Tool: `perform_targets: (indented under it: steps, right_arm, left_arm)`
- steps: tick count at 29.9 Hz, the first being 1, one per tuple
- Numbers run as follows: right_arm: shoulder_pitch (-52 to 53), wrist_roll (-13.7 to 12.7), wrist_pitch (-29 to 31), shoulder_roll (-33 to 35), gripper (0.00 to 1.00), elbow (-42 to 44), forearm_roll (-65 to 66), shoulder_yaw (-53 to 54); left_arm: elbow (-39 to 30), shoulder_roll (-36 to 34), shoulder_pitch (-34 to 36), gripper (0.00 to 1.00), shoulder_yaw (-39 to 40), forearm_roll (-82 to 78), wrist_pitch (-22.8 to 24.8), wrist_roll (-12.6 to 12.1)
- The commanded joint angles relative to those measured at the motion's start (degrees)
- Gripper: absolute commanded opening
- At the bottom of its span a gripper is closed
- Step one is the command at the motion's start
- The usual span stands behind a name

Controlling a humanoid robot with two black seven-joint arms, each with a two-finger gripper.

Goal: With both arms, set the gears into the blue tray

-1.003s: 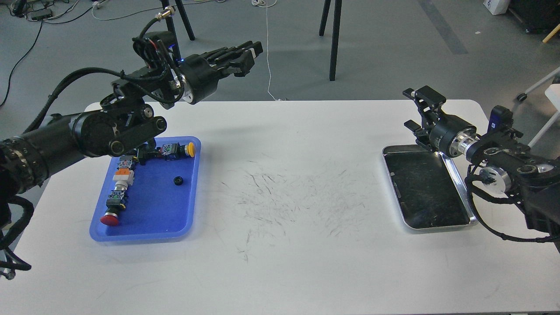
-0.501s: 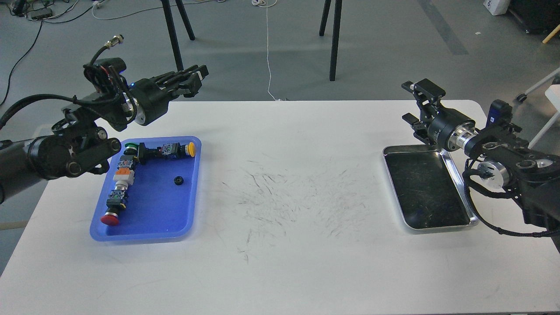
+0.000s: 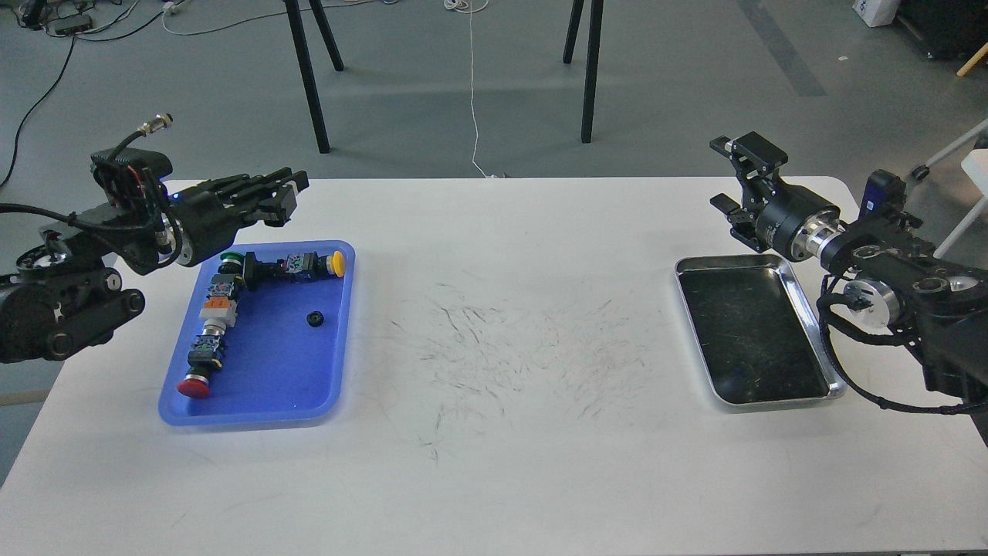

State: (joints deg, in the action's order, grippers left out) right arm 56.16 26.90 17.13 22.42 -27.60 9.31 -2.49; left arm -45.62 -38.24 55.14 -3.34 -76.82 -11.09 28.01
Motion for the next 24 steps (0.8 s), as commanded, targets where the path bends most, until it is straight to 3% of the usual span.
perform_targets:
  steps: [1, 11, 24]
  right_arm:
    - [0.0, 0.0, -0.1, 0.0, 0.99, 0.0, 0.0, 0.0]
    - [0.2, 0.0, 0.0, 0.0, 0.99, 0.0, 0.0, 0.1]
    - [0.8, 0.0, -0.1, 0.0, 0.99, 0.1, -0.1, 0.1]
  left_arm:
    - [-1.1, -1.6, -1.7, 0.13, 0.1, -5.2, -0.2, 0.0]
    - [-2.4, -4.7, -4.2, 0.14, -0.4, -9.1, -0.2, 0.0]
    - [-6.1, -9.0, -4.2, 0.15, -11.2, -10.5, -1.0, 0.0]
